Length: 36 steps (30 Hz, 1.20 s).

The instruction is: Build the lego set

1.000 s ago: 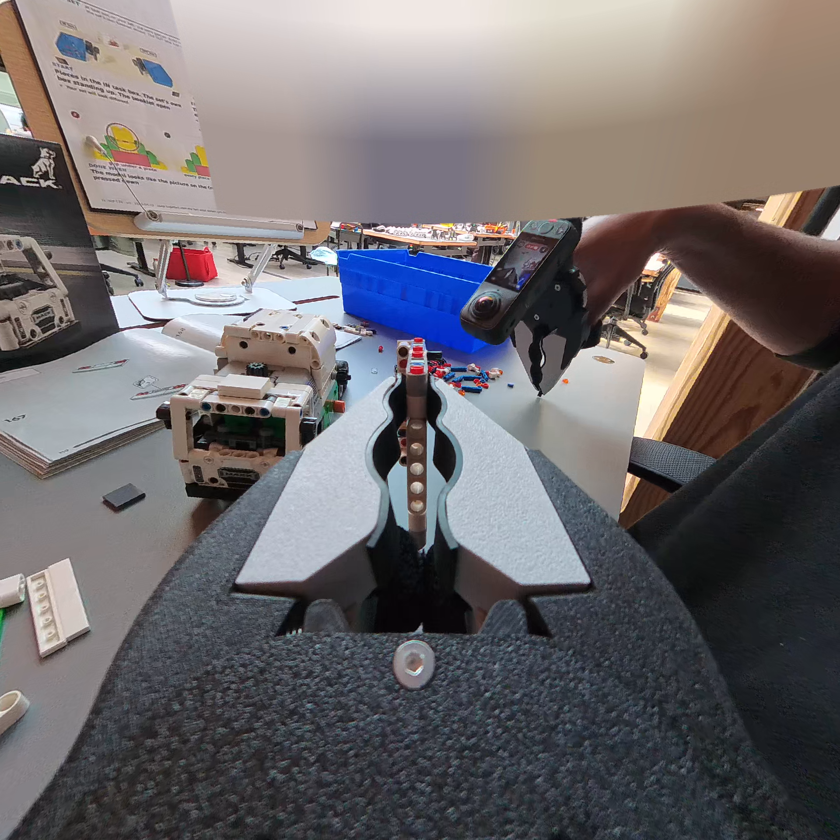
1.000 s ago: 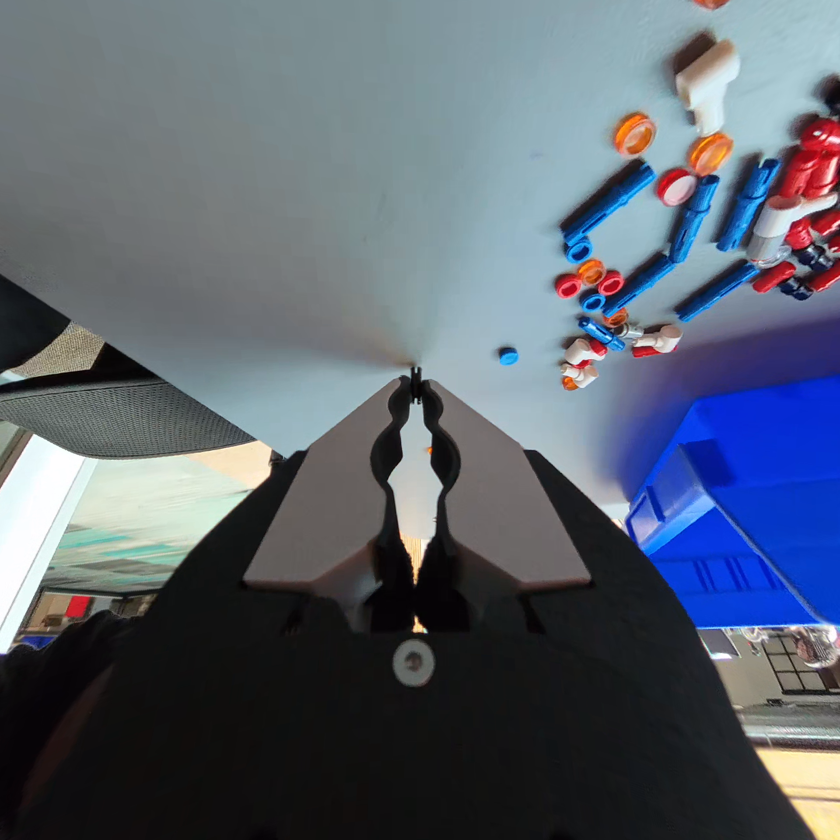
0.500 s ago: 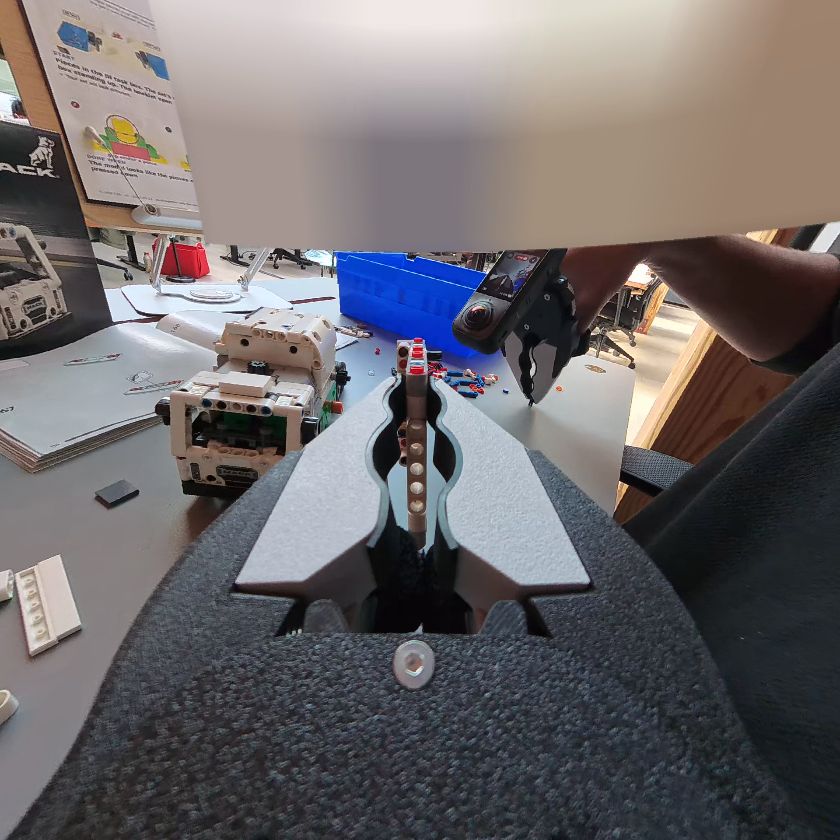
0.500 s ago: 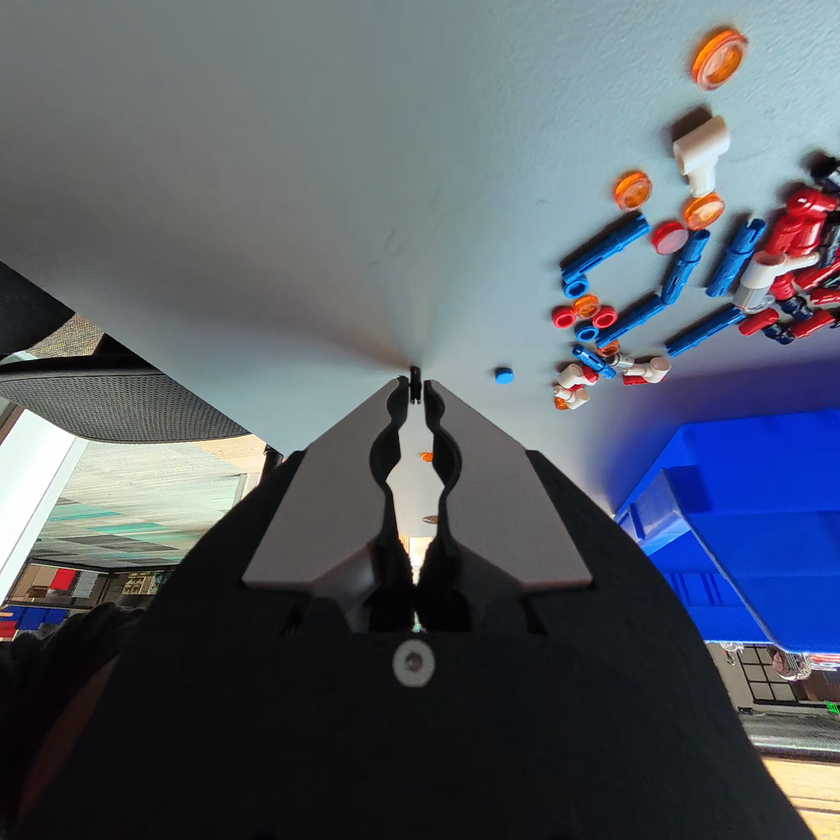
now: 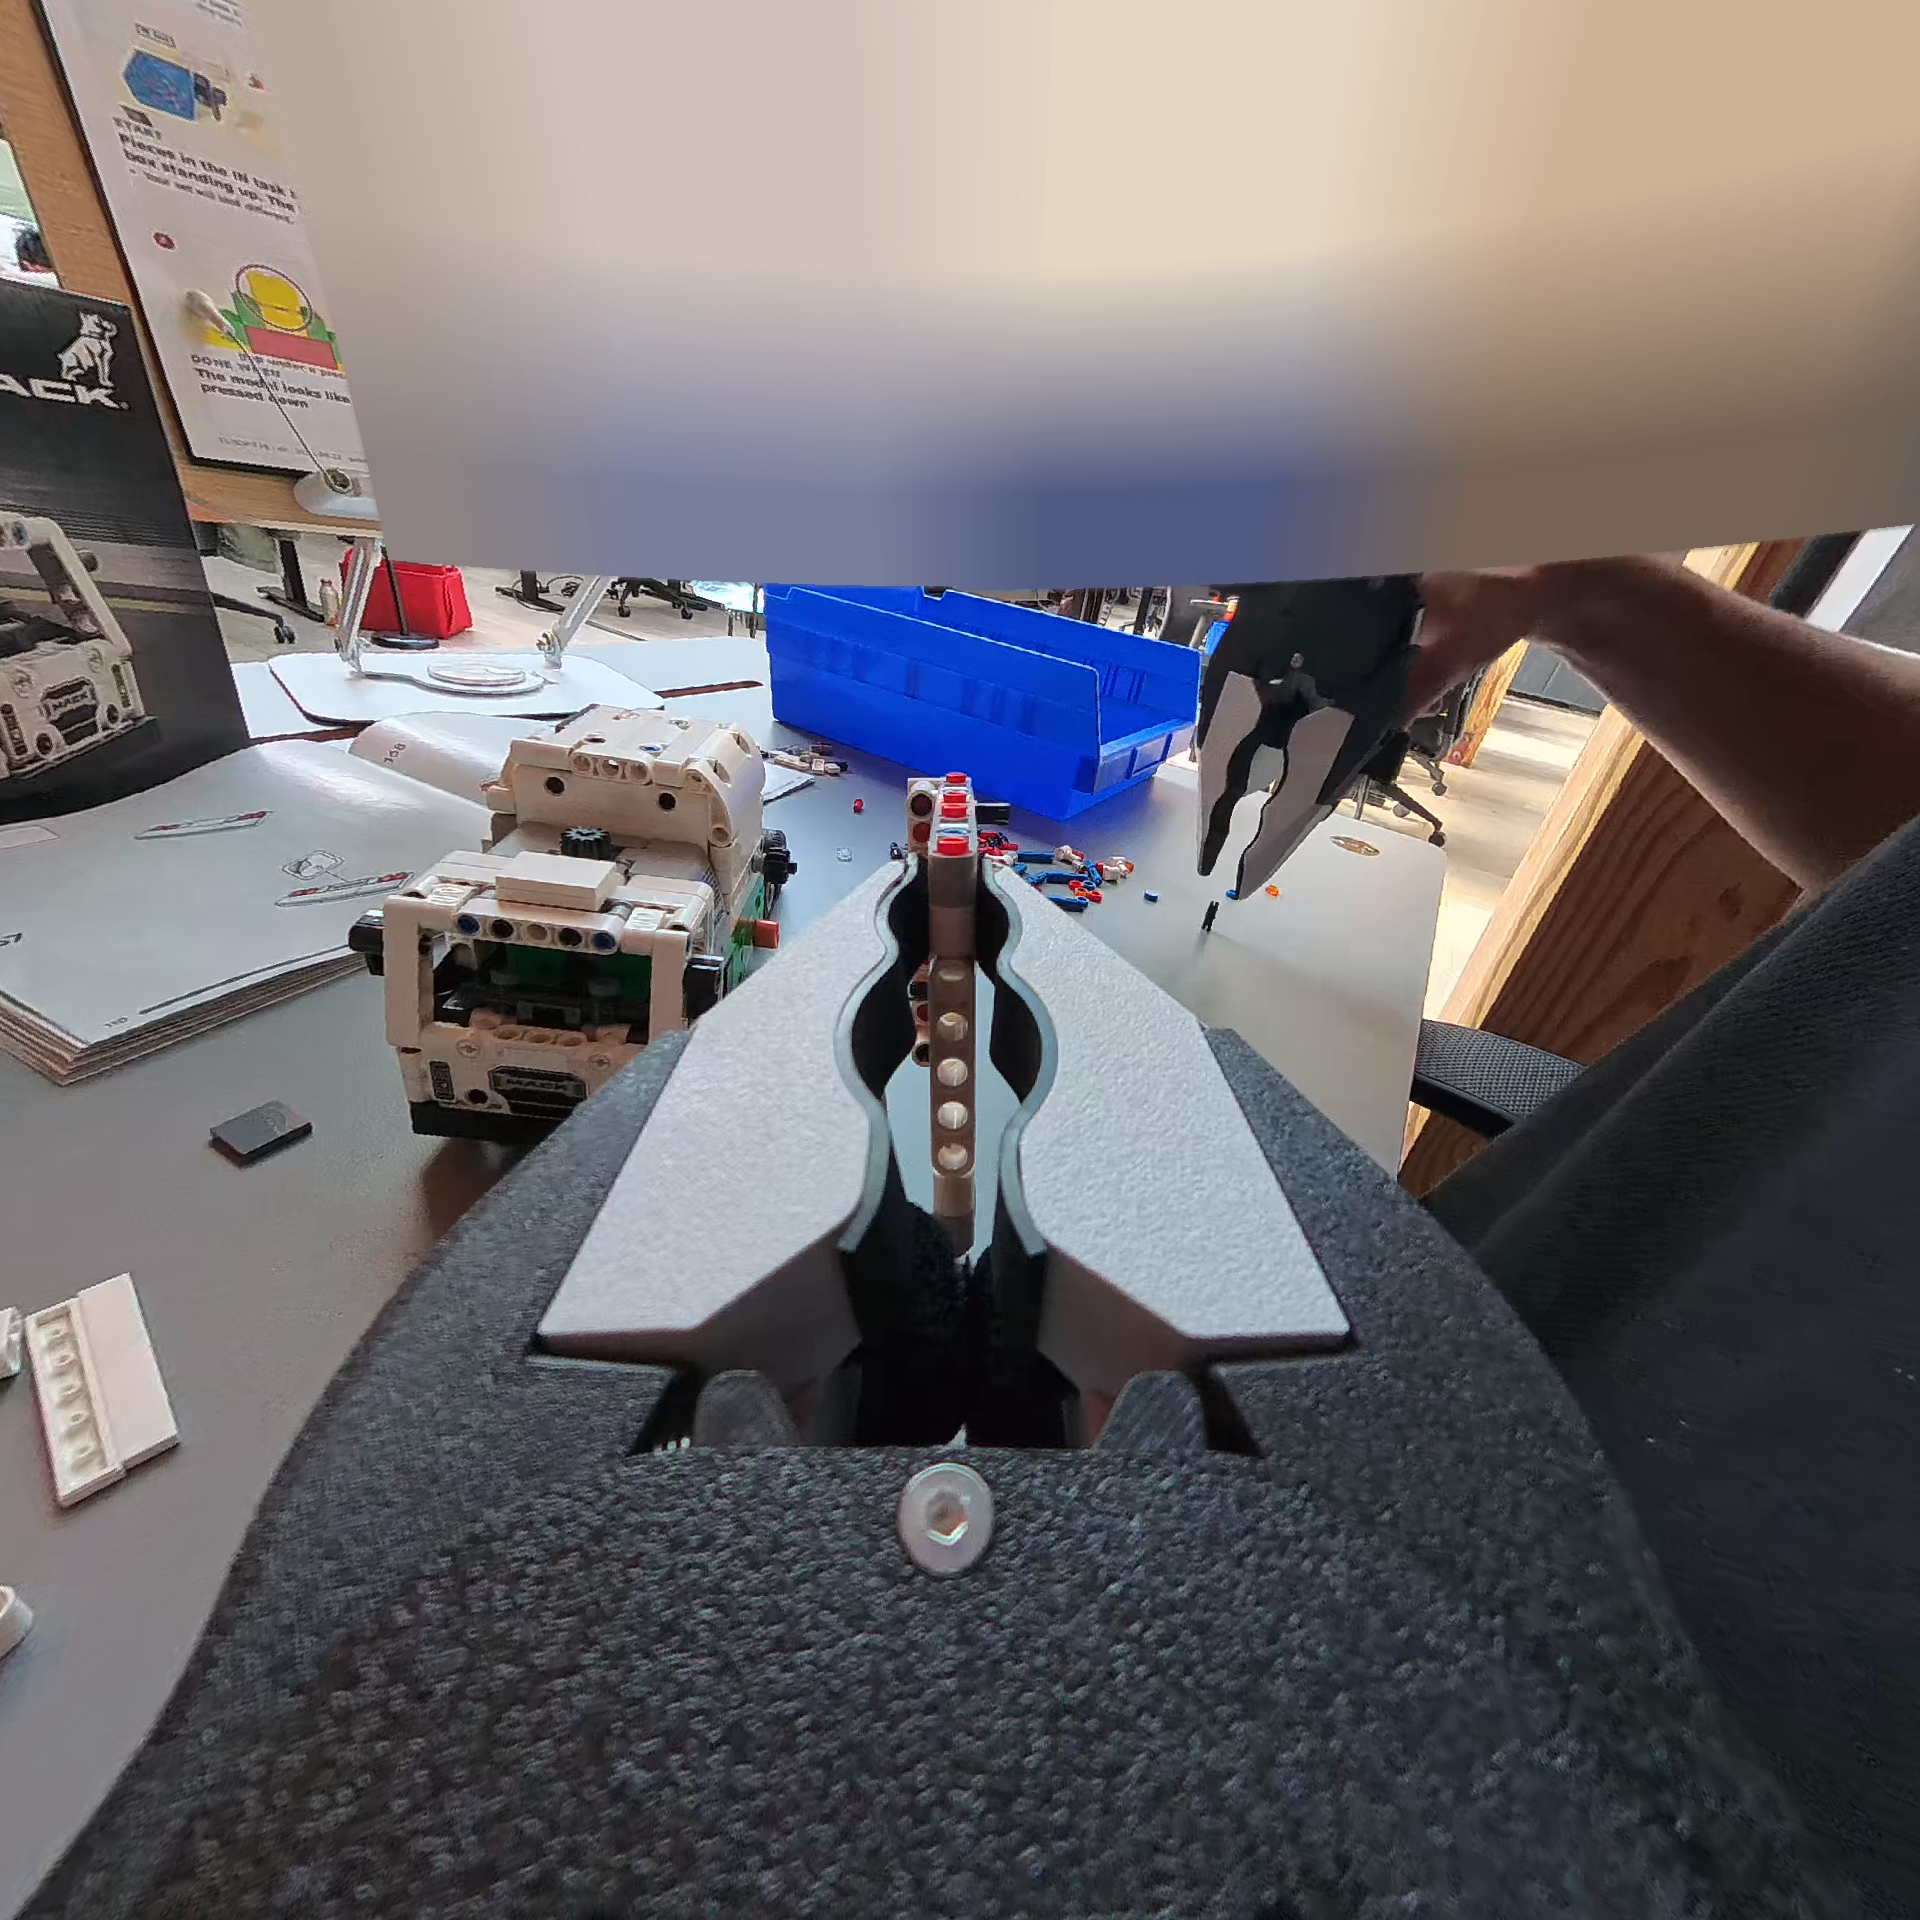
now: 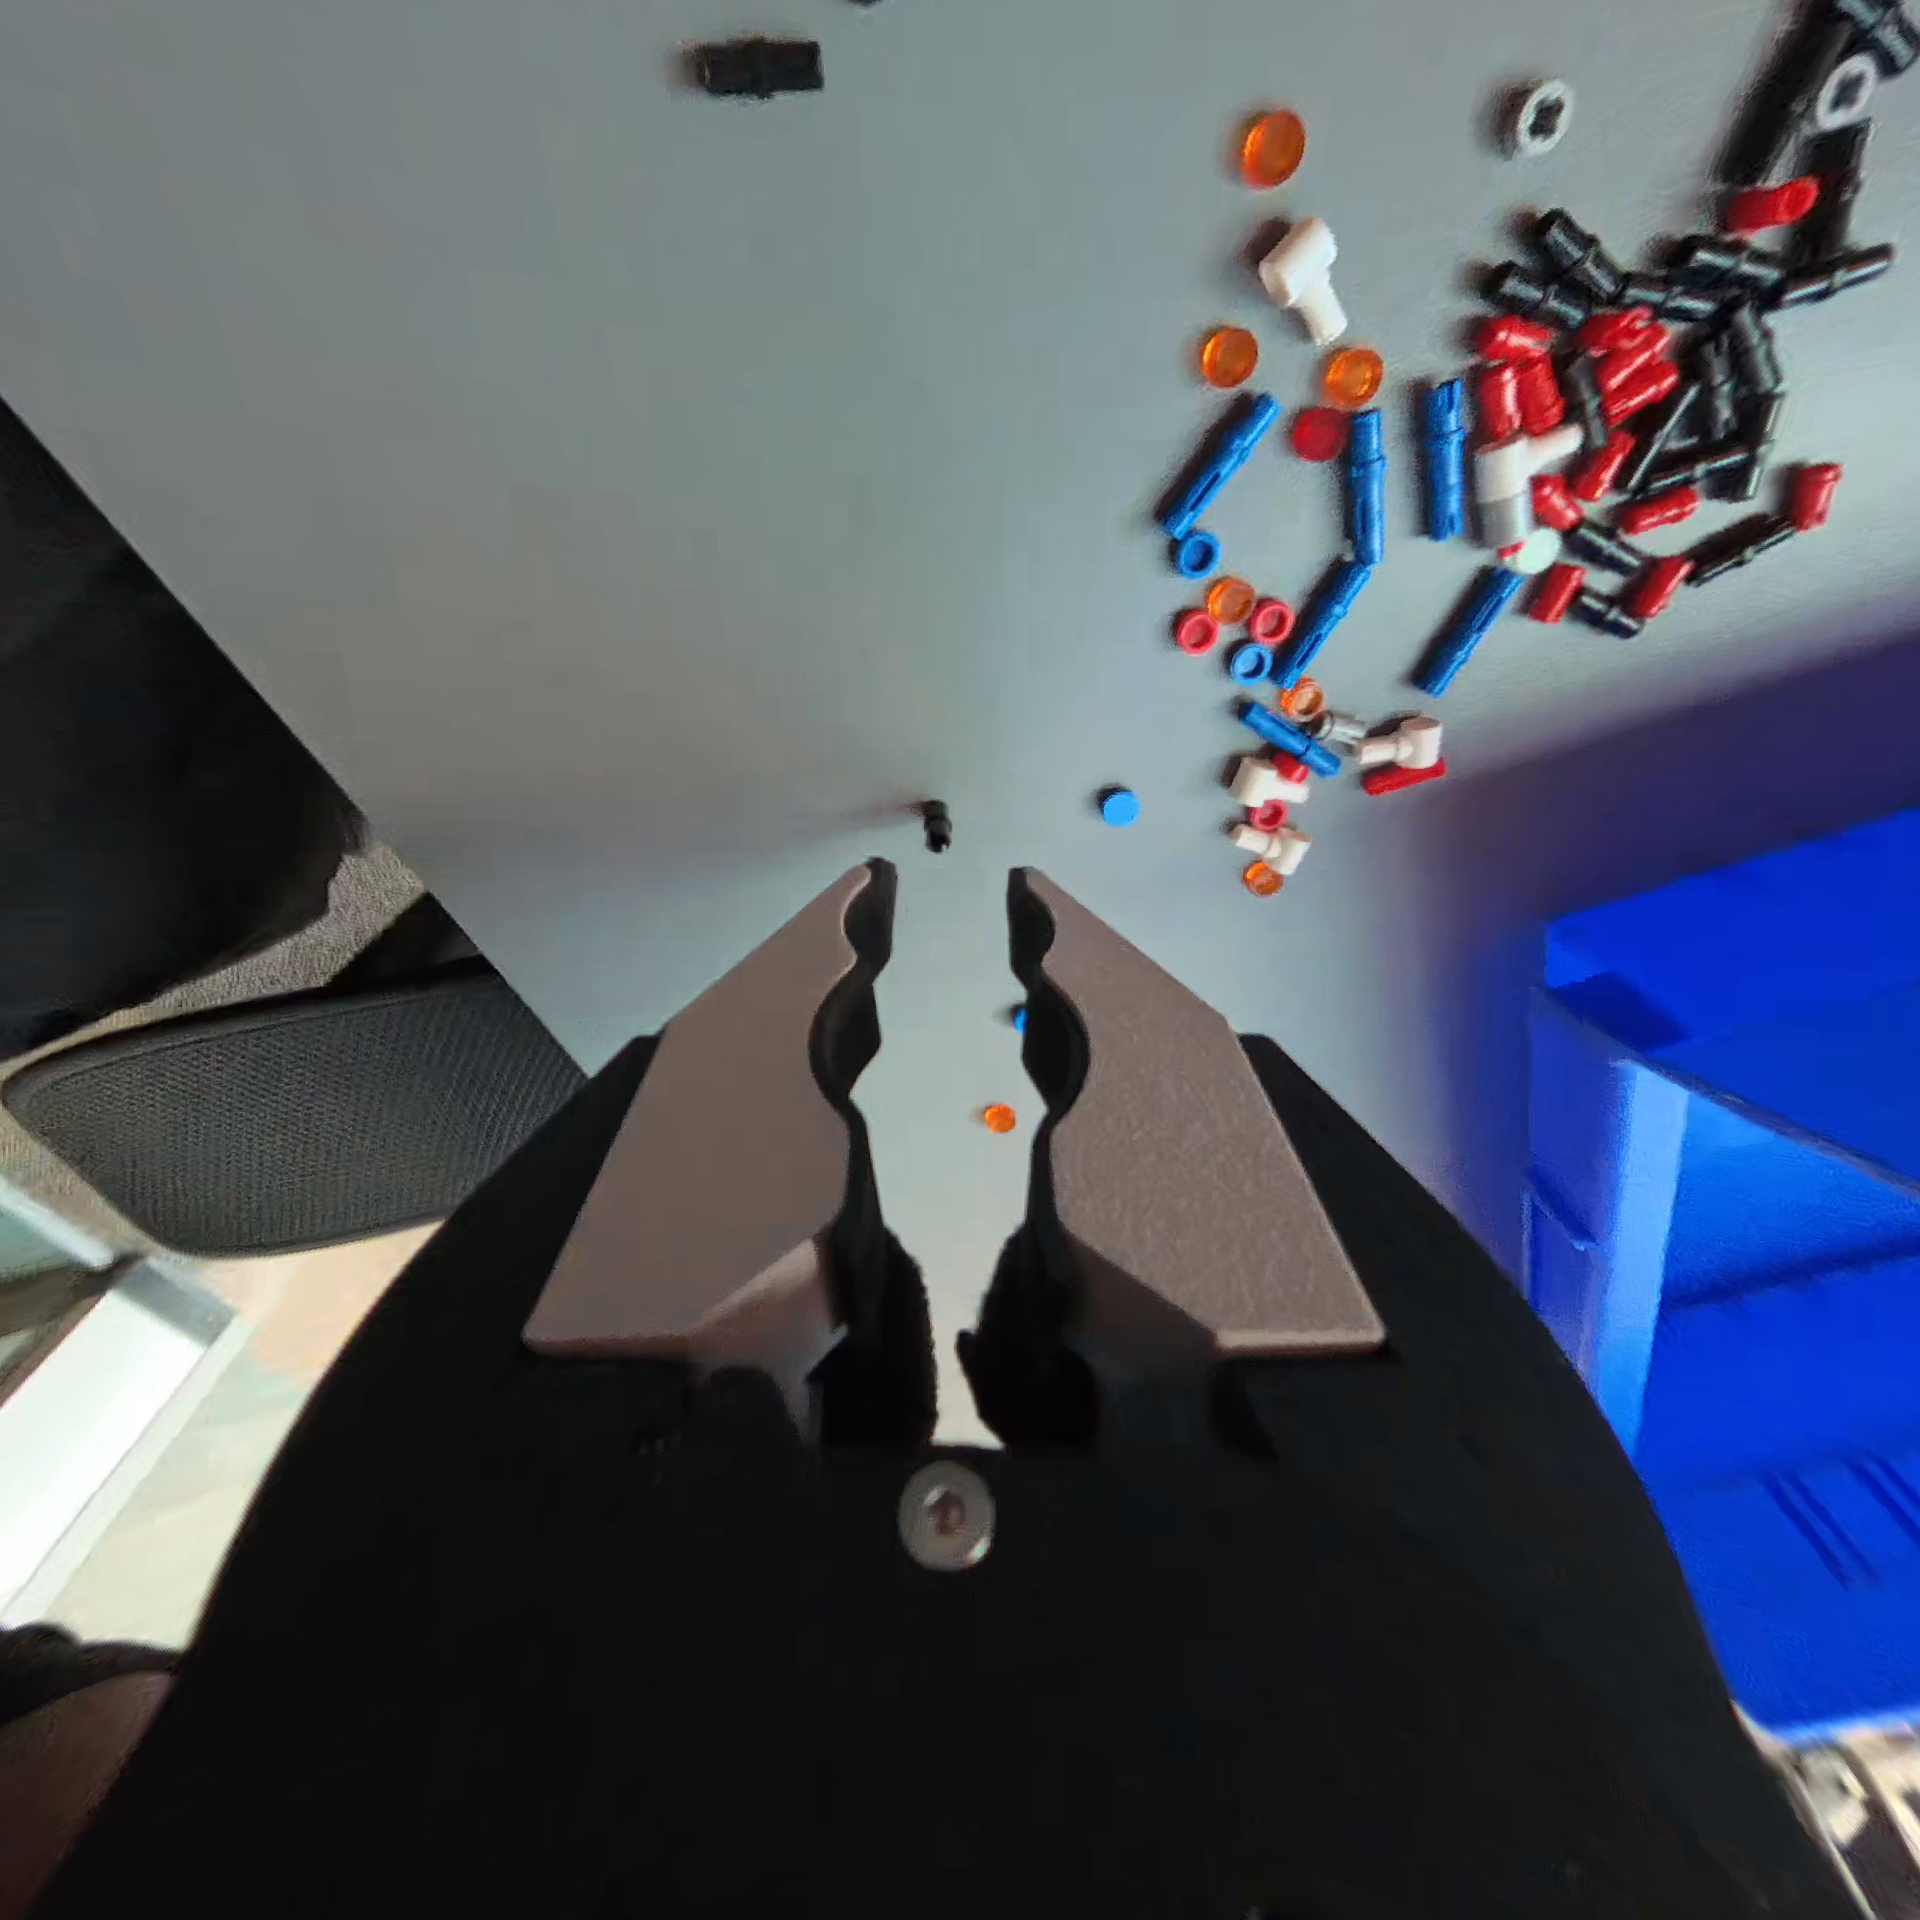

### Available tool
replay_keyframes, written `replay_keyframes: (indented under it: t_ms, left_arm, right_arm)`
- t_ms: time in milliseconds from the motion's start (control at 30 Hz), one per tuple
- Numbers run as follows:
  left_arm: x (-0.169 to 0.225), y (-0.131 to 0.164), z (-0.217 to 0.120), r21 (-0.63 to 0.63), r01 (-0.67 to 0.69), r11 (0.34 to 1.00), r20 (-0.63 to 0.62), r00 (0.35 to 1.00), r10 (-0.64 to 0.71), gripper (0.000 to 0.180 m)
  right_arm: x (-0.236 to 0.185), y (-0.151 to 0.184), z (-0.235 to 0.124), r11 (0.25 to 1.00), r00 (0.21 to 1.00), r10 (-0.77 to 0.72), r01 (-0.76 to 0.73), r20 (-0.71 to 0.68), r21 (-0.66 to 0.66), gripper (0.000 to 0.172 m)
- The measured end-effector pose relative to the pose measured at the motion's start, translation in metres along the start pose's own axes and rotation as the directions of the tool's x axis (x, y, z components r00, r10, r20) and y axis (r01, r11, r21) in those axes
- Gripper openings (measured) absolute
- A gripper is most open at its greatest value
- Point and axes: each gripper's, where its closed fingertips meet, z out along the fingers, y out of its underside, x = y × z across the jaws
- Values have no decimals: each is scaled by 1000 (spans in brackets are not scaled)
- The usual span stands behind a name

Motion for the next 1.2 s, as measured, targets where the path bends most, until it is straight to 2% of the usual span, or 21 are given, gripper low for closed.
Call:
replay_keyframes:
  t_ms: [33,133,200,300,1000,1200]
  left_arm:
    - [0,0,0,-1,0,1000,-1,1000,0,6]
    - [1,1,1,-5,-2,1000,-4,1000,2,6]
    - [1,1,1,-6,-4,1000,-4,1000,4,6]
    - [1,1,1,-7,-6,1000,-2,1000,6,6]
    - [1,3,3,-17,-10,1000,-2,1000,10,6]
    - [1,3,3,-19,-10,1000,-3,1000,10,6]
  right_arm:
    - [-2,-2,1,997,1000,2,-3,13,74,20]
    - [-3,-10,4,975,1000,-27,28,-7,222,18]
    - [1,-8,8,971,998,-40,51,-50,235,15]
    - [-2,-10,10,965,999,-41,44,-20,258,15]
    - [-3,-1,22,976,998,-57,58,-8,212,4]
    - [-5,-11,15,962,998,-66,64,-1,265,4]
